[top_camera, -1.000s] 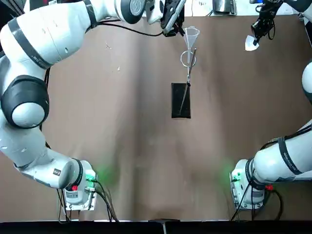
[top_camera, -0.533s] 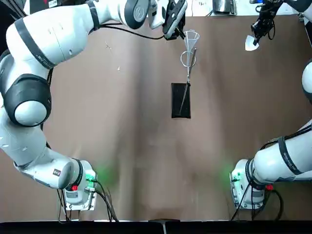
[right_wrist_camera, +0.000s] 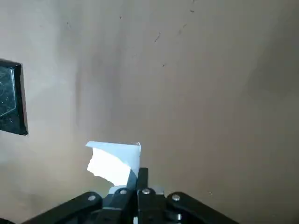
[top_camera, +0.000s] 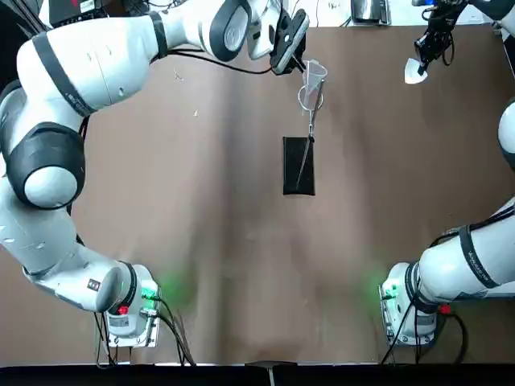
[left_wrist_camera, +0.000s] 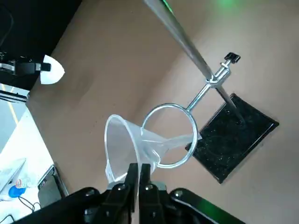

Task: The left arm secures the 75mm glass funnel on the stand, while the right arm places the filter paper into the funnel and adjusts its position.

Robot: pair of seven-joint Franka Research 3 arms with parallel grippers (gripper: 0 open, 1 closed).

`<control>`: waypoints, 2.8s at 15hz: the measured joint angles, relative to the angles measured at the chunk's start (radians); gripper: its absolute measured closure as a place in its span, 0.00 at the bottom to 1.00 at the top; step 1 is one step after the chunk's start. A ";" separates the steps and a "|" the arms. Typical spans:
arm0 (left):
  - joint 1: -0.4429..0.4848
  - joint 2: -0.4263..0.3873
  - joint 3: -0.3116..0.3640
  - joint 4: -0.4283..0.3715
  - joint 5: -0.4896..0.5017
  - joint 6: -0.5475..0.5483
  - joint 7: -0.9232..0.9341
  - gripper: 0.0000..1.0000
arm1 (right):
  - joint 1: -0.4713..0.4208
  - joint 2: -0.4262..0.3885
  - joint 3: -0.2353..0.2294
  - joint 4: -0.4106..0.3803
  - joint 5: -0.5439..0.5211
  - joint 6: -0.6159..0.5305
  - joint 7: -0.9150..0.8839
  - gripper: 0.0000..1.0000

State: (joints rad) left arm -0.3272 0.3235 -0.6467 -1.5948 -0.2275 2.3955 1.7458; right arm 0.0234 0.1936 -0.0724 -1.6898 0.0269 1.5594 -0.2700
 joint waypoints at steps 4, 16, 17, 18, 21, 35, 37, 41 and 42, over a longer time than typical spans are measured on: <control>-0.001 0.000 0.000 -0.043 0.000 0.048 0.000 0.93 | 0.000 0.000 0.000 0.000 0.000 0.000 0.000 0.99; -0.013 0.000 0.000 -0.086 0.000 0.106 -0.019 0.82 | 0.223 -0.063 0.022 0.034 0.133 -0.135 0.403 0.99; -0.013 0.000 0.000 -0.086 0.000 0.106 -0.019 0.74 | 0.246 -0.074 0.023 0.048 0.155 -0.149 0.453 0.99; -0.013 0.000 0.000 -0.086 0.000 0.106 -0.019 0.65 | 0.269 -0.082 0.023 0.067 0.174 -0.169 0.502 0.99; -0.012 0.000 0.000 -0.086 0.000 0.105 -0.019 0.37 | 0.328 -0.092 0.024 0.116 0.217 -0.213 0.603 0.99; 0.233 -0.035 -0.067 -0.061 -0.010 -0.207 -0.401 0.00 | 0.569 -0.056 0.025 0.127 0.308 -0.123 0.843 0.99; 0.280 -0.036 -0.083 -0.043 -0.010 -0.261 -0.512 0.00 | 0.573 -0.028 0.024 0.126 0.311 -0.107 0.847 0.99; 0.355 -0.043 -0.085 -0.027 -0.010 -0.328 -0.669 0.00 | 0.564 0.029 0.012 0.126 0.356 -0.076 0.845 0.99; 0.367 -0.046 -0.085 -0.027 -0.010 -0.340 -0.717 0.00 | 0.562 0.038 0.010 0.126 0.362 -0.075 0.844 0.99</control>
State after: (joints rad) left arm 0.0400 0.2774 -0.7320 -1.6215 -0.2374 2.0555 1.0284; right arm 0.5855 0.2318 -0.0621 -1.5642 0.3885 1.4841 0.5737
